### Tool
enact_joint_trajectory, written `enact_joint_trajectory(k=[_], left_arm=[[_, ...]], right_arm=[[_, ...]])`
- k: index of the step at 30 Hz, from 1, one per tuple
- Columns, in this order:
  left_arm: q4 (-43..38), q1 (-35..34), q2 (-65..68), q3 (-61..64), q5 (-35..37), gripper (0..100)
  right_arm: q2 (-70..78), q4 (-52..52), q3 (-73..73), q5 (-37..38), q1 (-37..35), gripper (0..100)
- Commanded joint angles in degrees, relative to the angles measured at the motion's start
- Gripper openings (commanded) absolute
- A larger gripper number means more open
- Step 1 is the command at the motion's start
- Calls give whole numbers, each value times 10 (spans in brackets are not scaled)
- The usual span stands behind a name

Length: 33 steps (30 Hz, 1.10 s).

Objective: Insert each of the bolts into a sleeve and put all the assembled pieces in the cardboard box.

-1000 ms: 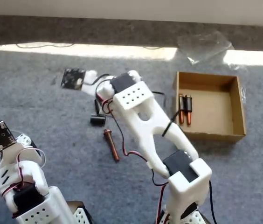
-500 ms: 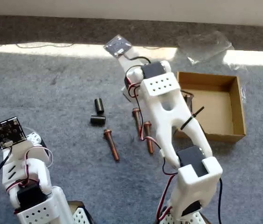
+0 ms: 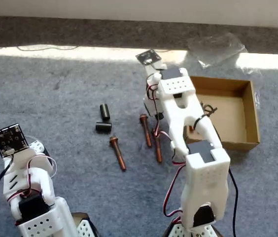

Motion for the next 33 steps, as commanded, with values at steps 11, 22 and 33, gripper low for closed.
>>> enact_joint_trajectory(k=[11, 22, 33], left_arm=[[3, 11, -3, -5, -2, 6], [3, 12, -2, -5, -2, 6], [3, 12, -2, -5, -2, 6]], right_arm=[[109, 4, -137, -4, 45, 4], [167, 59, -216, -4, 44, 84], [229, 60, -264, -3, 44, 84]])
